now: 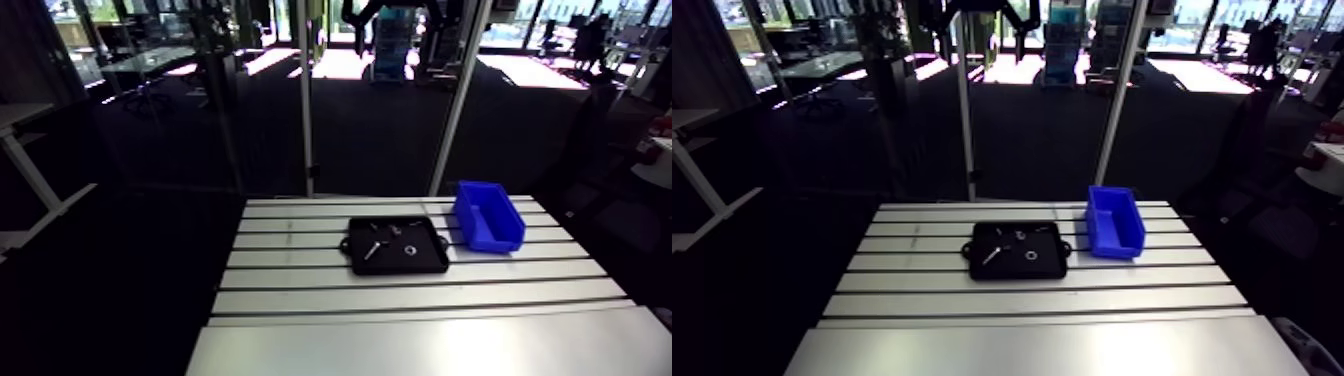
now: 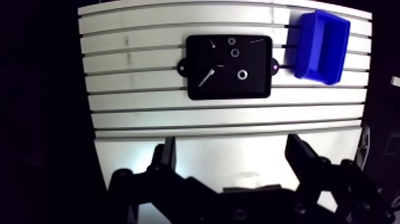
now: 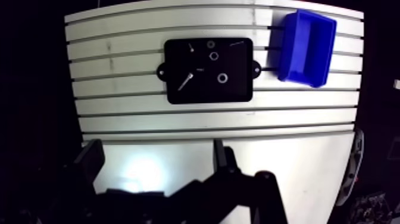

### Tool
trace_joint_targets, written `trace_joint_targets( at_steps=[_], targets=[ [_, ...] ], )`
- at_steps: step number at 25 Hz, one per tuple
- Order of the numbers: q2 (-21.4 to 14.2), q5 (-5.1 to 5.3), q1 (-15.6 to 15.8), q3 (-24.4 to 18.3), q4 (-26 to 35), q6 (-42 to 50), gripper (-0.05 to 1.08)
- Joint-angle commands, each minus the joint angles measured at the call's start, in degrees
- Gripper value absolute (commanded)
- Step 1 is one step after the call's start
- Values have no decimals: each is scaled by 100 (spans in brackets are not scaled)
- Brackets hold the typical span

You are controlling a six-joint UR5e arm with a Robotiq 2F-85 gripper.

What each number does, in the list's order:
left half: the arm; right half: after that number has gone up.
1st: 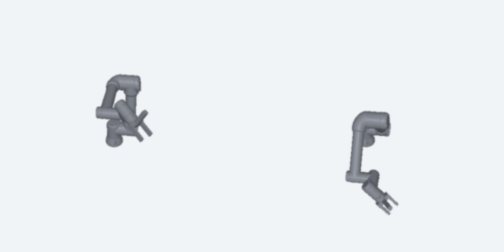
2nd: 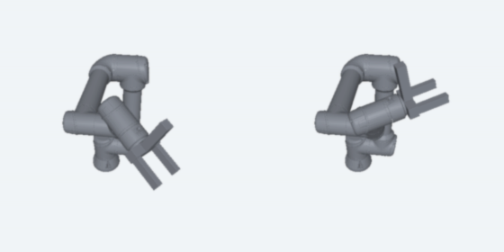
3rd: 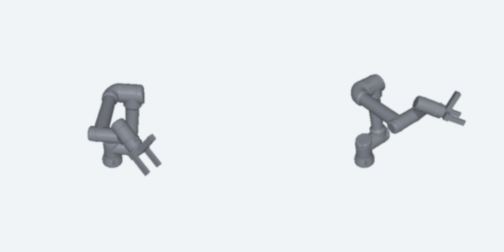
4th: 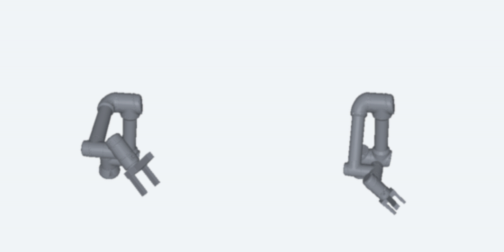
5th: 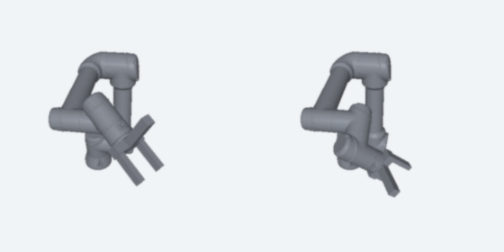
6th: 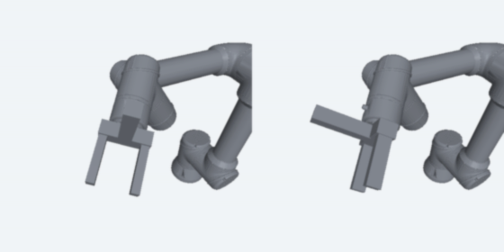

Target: Pick up the M10 bolt from the tray and put it into the blue bin.

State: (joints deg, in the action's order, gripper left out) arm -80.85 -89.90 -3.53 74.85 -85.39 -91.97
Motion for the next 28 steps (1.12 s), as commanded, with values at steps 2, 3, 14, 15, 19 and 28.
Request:
trace_joint_targets(
  at_steps=[2,3,14,15,19,28],
  targets=[
    [-5,65,2,25,-8,78,1],
    [-5,65,2,16,-8,78,1],
    [-14,83,-16,-19,-8,87,1],
    [-14,92,-16,-19,1,87,1],
    [-14,92,-16,-45,1,87,1],
    [-22,100,2,-54,9,87,1]
  ],
)
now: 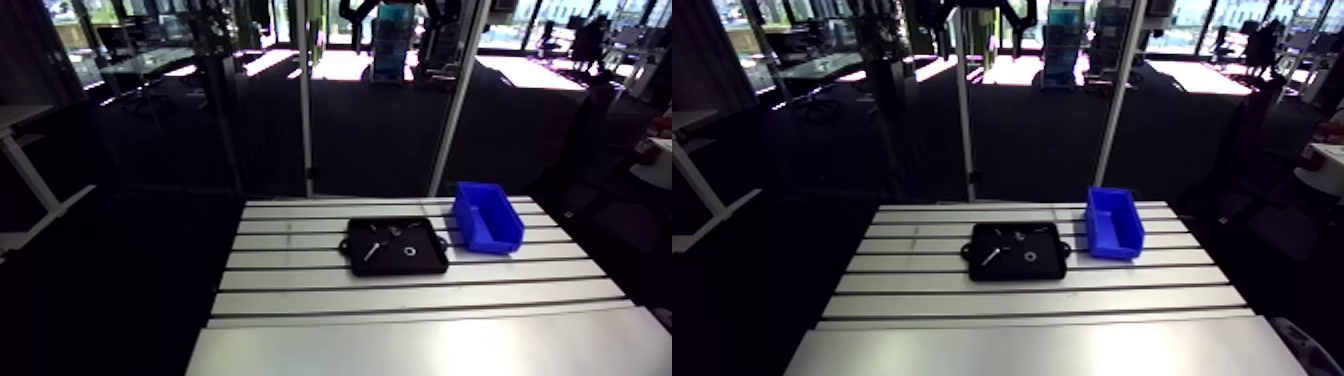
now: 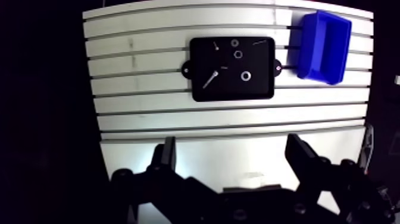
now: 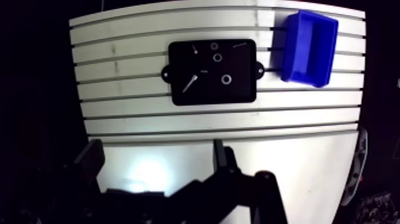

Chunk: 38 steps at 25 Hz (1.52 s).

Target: Pick up the M10 bolt from the tray and put it into the blue bin.

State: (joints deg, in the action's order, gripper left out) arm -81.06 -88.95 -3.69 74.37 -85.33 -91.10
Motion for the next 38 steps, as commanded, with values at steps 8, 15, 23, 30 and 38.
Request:
trace_joint_targets(
  at_steps=[8,15,23,30,38],
  targets=[
    [25,14,17,55,3,53,1],
    [43,49,17,187,-14,501,1],
    [69,58,114,380,-14,1512,1],
    [60,75,202,802,-656,2699,1],
    [69,49,210,1584,-1491,3736,1]
  ],
)
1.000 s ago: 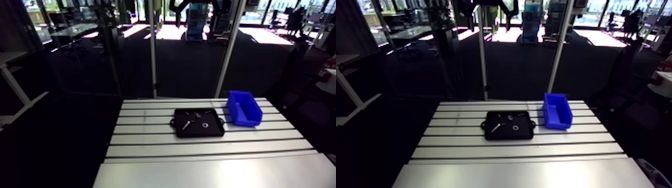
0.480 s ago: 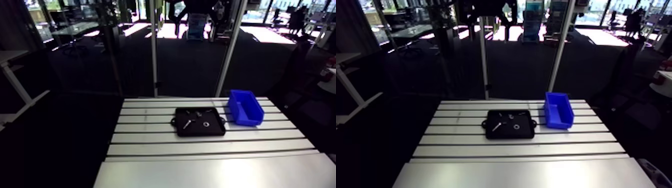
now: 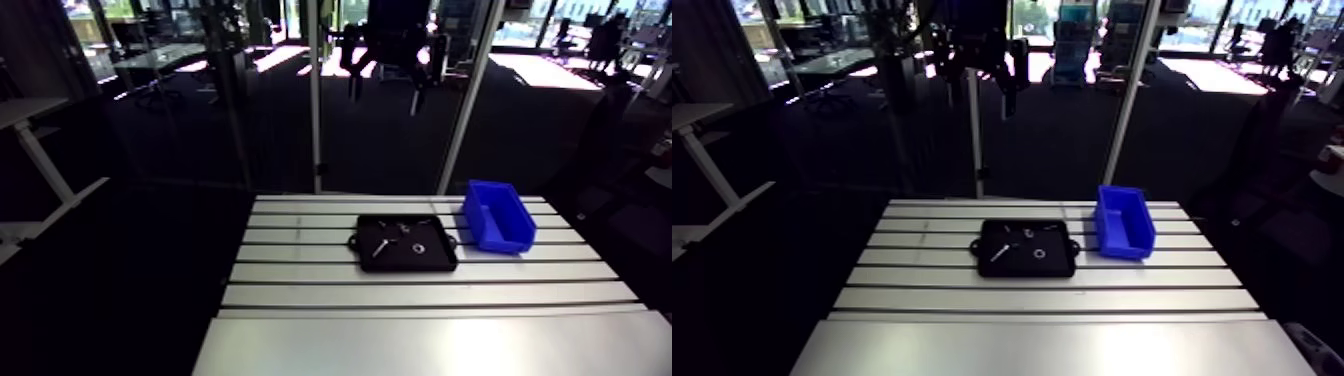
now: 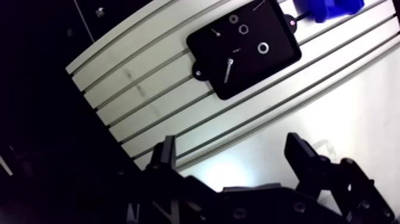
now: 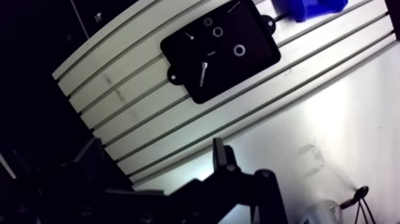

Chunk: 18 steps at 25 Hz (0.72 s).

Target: Pick up the M10 bolt from the tray and put it into the blue bin.

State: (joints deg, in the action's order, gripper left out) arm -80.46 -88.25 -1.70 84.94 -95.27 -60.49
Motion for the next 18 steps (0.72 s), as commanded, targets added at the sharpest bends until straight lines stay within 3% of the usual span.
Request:
trace_joint_targets(
  at_steps=[1,6,18],
  targets=[
    [17,-21,11,634,-611,737,1],
    [26,-4,11,1064,-1200,974,1],
    [369,-30,-50,1495,-1516,1370,1]
  ],
)
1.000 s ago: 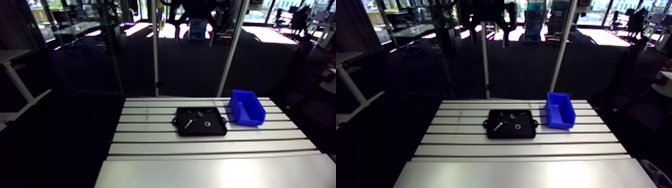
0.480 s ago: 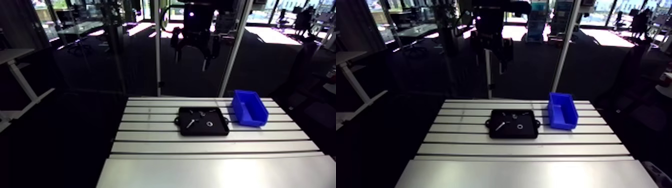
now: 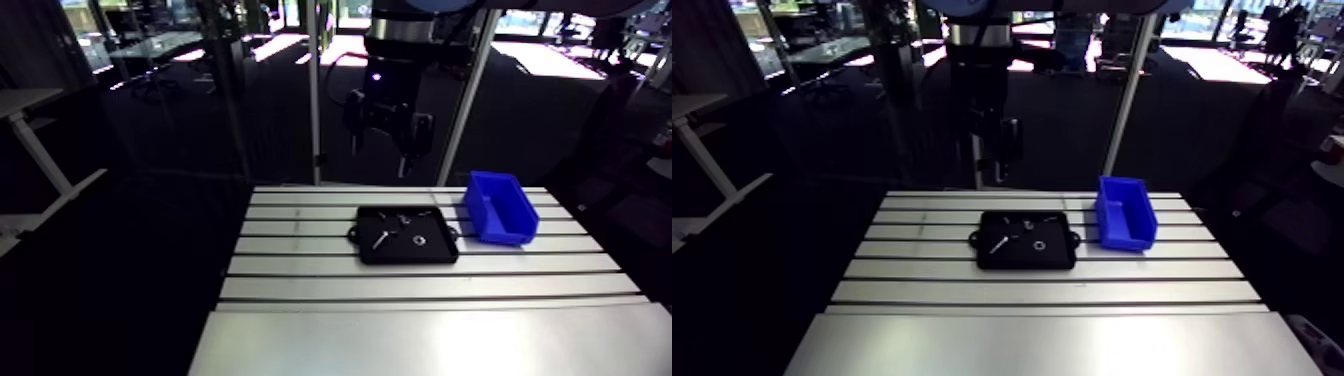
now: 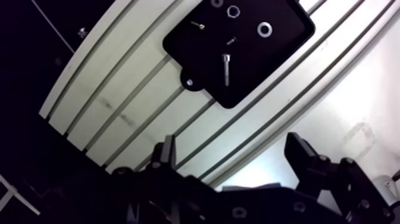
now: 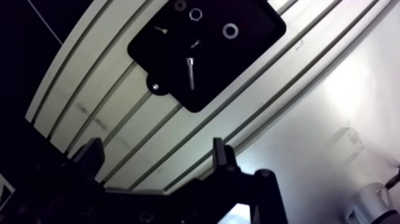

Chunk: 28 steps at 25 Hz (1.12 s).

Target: Pick up the M10 bolt from the tray and put it into the blue bin.

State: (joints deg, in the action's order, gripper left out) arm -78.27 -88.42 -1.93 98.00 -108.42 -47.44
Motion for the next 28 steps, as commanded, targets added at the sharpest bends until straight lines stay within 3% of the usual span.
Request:
trace_joint_targets(
  at_steps=[1,5,18,28],
  targets=[
    [167,-22,-36,224,-229,100,1],
    [247,-66,-45,312,-281,267,1],
    [458,-75,-177,637,-826,540,2],
    [660,-84,-264,760,-1125,540,14]
  ],
)
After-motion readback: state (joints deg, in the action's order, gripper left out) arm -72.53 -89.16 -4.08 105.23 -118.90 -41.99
